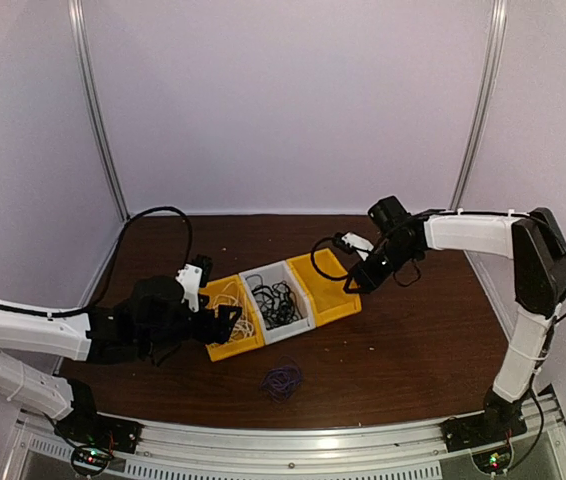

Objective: Untangle the cables

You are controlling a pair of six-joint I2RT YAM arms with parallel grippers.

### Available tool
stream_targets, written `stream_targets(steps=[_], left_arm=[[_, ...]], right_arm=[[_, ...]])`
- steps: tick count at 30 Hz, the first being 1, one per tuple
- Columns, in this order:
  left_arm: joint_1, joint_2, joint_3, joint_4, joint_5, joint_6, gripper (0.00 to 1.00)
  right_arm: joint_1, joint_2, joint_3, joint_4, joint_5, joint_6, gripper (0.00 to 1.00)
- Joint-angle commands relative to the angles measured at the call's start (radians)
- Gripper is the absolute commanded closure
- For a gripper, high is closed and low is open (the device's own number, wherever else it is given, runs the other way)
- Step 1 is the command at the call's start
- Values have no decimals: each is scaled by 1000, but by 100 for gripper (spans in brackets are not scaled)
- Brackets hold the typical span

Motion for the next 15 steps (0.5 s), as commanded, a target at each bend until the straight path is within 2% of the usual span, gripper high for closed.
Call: stream_targets(steps=[1,6,9,15], left_arm=[[4,-39,-9,-52,-23,41,14],[3,-41,8,-138,-15,48,13],[3,-58,12,-175,-12,11,14],[5,-185,-32,-203,-28,-12,18]], right_arm=[[106,-162,-110,18,-41,-25,56],[74,-167,-107,-10,92,-66,54],[81,-213,-132,2,108,-98,55],[271,-339,-192,-6,22,-259,59]])
